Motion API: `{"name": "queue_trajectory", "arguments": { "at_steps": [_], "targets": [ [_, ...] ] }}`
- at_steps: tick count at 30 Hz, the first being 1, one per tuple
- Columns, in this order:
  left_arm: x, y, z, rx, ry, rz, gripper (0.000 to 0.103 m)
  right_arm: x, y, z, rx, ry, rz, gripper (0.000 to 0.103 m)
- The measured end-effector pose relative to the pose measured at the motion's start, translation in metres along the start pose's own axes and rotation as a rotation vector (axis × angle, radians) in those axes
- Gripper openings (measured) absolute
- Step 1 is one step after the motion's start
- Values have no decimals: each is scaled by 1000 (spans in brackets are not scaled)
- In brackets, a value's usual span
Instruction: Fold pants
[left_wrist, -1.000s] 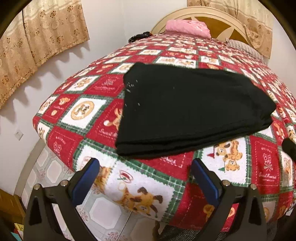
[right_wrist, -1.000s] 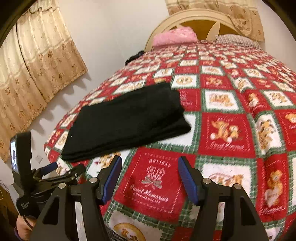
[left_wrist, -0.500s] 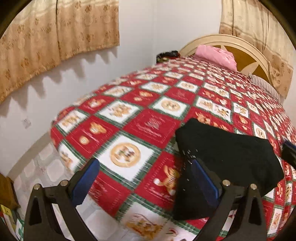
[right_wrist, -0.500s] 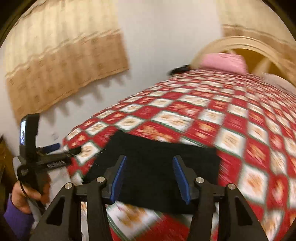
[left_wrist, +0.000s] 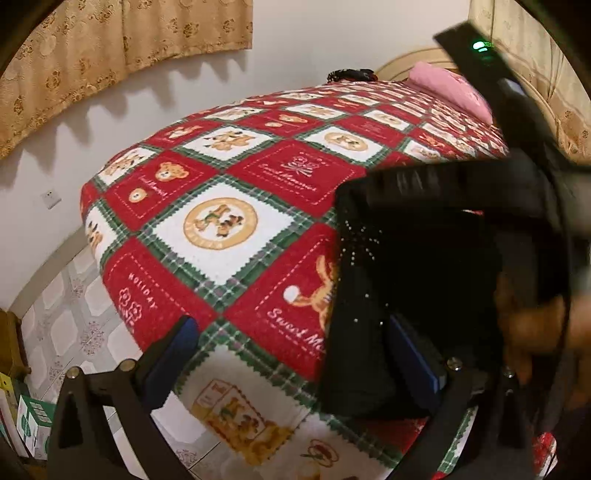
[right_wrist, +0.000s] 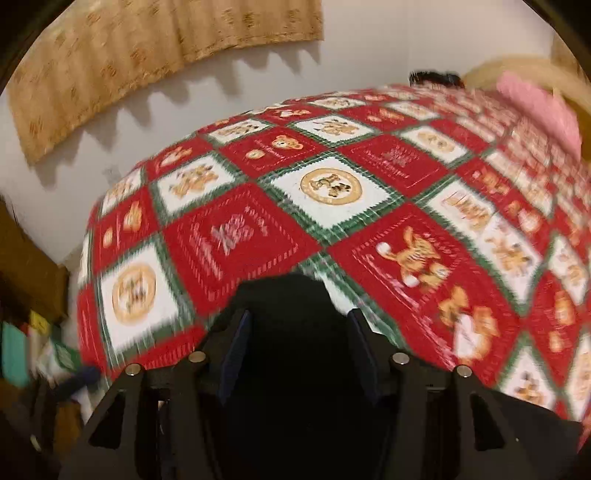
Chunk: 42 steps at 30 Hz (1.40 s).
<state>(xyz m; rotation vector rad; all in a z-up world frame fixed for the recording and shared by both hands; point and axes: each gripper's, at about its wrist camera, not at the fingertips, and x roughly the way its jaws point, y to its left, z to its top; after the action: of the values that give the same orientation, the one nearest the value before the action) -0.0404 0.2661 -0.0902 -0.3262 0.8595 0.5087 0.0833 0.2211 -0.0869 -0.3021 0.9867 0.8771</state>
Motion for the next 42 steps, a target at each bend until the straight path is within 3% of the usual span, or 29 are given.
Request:
{"name": "queue_trajectory", "arguments": {
  "at_steps": [4, 8, 12, 17, 20, 25, 30, 32, 33, 42],
  "targets": [
    [-5, 8, 3, -28, 36, -33, 103, -1, -9, 7, 76, 17, 51, 59],
    [-24, 13, 2, -15, -26, -11, 103, -73, -17, -20, 154, -216, 110, 59],
    [-35, -4, 10, 54, -91, -36, 103, -144, -39, -74, 187, -350, -12, 59],
    [-22, -44, 15, 139, -89, -69, 103, -170, -84, -137, 282, -265, -119, 59],
    [-5, -62, 13, 199, -38, -30, 103, -162, -102, -172, 343, -219, -82, 59],
    [-24, -63, 7, 230, -68, -12, 103, -180, -87, -189, 382, -282, -131, 59],
    [-51, -57, -1, 245, -139, -18, 103, -225, -58, -217, 507, -502, -122, 60],
    [-61, -54, -5, 237, -161, -37, 103, -231, -44, -224, 515, -539, -170, 69],
    [-65, -53, -7, 232, -167, -48, 103, -233, -39, -227, 515, -549, -189, 74],
    [-96, -46, -36, 262, -226, -94, 103, -233, -7, -252, 502, -498, -282, 74]
  ]
}}
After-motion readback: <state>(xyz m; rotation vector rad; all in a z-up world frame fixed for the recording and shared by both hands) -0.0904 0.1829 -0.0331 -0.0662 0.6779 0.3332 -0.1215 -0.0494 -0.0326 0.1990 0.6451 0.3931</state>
